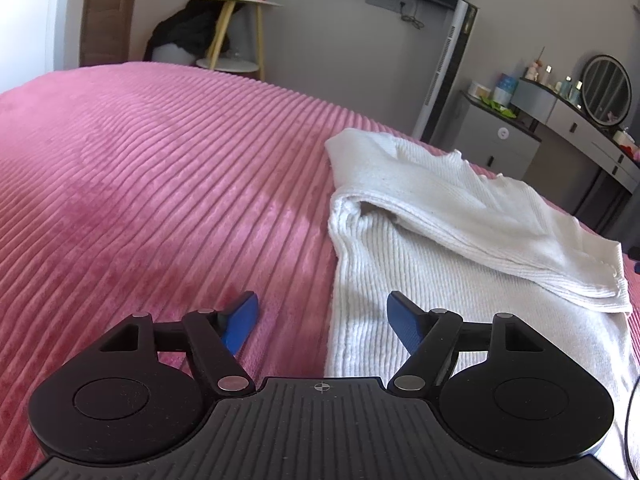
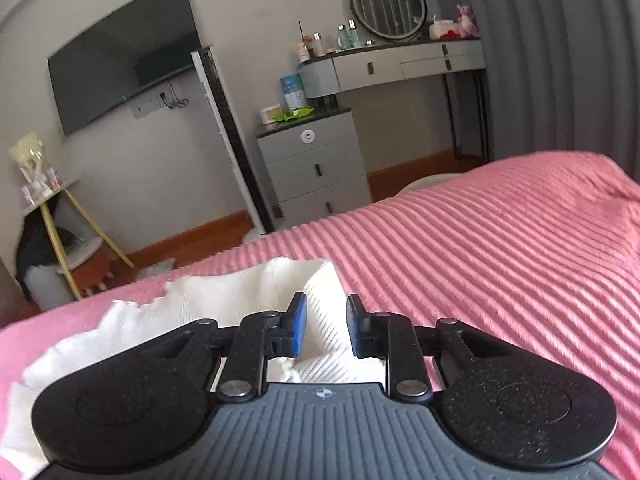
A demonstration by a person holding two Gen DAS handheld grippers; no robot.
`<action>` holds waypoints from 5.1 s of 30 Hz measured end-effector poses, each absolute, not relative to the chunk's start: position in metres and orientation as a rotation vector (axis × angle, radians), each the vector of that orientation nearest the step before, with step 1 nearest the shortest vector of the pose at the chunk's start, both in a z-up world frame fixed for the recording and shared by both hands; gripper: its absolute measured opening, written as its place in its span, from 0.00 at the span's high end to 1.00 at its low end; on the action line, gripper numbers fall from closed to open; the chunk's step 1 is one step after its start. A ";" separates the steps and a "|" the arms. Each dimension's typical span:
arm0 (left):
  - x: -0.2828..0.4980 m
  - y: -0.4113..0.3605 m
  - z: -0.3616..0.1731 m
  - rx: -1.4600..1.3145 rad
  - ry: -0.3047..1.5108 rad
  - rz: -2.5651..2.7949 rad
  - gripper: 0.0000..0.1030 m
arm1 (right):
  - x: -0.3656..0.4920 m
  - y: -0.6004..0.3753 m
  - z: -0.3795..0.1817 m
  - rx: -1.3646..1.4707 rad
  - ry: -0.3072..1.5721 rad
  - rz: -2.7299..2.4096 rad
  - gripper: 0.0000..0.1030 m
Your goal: Fold small clothes
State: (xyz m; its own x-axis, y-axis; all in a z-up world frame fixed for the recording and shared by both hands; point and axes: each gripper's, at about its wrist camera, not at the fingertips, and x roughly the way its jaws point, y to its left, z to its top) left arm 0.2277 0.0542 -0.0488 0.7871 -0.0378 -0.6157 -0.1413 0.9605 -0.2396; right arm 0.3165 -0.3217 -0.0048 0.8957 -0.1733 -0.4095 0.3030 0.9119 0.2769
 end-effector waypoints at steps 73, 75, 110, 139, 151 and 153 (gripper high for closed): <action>0.098 0.064 -0.043 -0.246 1.131 -0.165 0.37 | 0.051 -0.353 -0.058 0.308 0.995 0.121 0.80; 0.098 0.065 -0.043 -0.251 1.140 -0.169 0.40 | 0.053 -0.354 -0.059 0.312 1.001 0.125 0.80; 0.257 0.089 -0.004 -0.516 0.834 -0.155 0.90 | 0.219 -0.377 -0.021 0.523 0.582 0.042 0.92; 0.252 0.058 -0.036 -0.129 0.804 -0.312 0.36 | 0.211 -0.383 -0.040 0.349 0.602 0.040 0.37; 0.284 0.056 -0.044 -0.196 0.814 -0.294 0.84 | 0.244 -0.360 -0.052 0.221 0.595 0.066 0.87; 0.279 0.054 -0.039 -0.170 0.780 -0.291 0.84 | 0.239 -0.354 -0.048 0.173 0.561 0.052 0.91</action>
